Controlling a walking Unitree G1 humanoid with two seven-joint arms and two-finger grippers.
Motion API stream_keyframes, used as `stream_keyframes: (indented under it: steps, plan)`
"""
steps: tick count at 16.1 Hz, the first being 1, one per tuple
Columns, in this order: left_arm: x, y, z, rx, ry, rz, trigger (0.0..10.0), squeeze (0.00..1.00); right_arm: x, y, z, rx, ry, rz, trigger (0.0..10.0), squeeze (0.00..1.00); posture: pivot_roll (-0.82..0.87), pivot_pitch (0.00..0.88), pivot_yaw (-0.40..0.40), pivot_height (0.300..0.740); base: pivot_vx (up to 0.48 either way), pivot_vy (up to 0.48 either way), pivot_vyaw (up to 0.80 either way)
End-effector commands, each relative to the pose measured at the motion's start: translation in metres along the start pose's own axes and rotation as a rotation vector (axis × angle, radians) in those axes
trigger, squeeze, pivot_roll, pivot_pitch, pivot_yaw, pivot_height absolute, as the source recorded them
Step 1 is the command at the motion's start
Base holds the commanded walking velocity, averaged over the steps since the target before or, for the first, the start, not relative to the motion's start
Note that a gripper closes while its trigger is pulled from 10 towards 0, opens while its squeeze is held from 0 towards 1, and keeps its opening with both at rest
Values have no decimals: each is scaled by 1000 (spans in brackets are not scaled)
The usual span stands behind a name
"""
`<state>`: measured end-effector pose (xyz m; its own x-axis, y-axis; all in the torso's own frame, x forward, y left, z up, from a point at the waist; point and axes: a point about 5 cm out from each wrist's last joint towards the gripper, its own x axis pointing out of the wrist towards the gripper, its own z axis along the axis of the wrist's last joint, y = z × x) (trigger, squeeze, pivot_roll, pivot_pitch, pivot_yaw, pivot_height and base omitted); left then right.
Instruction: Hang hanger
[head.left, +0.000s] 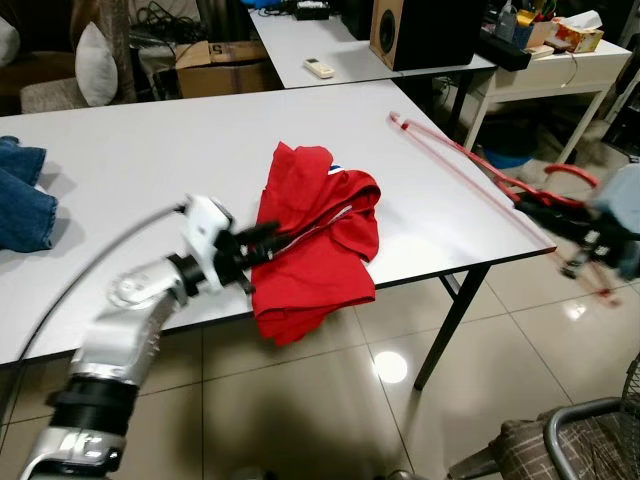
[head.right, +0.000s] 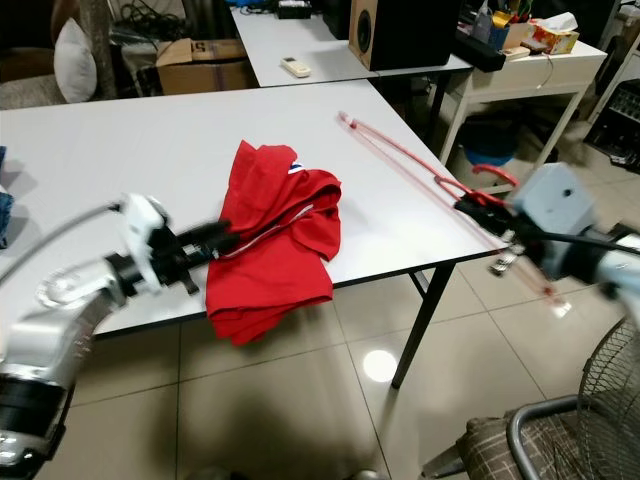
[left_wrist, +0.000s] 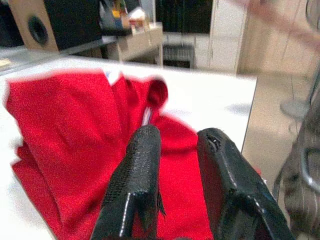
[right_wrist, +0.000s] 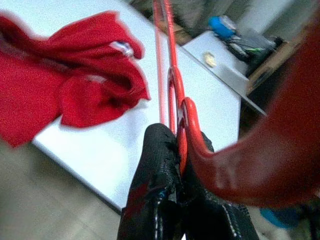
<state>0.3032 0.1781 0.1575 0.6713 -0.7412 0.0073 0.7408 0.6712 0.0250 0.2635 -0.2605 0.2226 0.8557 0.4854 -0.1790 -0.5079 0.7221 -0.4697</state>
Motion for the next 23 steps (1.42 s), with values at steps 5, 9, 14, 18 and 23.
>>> stream_keyframes:
  steps: [5, 9, 14, 18, 23]
  plan:
    - [-8, -15, 49, -92, -284, 86, 10000, 1000, 20, 37, -23, 269, 20, -273, 10000, 0, -171, 0, 12, 740, 0, 0, 0]
    - [17, -27, 10, -18, -102, 345, 10000, 0, 31, 73, -38, 457, 60, -464, 10000, 0, -179, 0, 10, 740, 0, 0, 0]
    - [23, -29, -11, -5, -10, 389, 10000, 0, 35, 82, -27, 436, 30, -424, 10000, 0, -199, 0, 29, 740, 113, 0, 0]
    - [20, -31, -19, 6, 24, 428, 10000, 0, 40, 93, -24, 441, 36, -391, 10000, 0, -191, 0, 16, 740, 297, 0, 0]
    - [19, -32, -23, 9, 36, 420, 10000, 0, 42, 92, -24, 398, 62, -370, 10000, 0, -186, 0, 9, 740, 297, 0, 160]
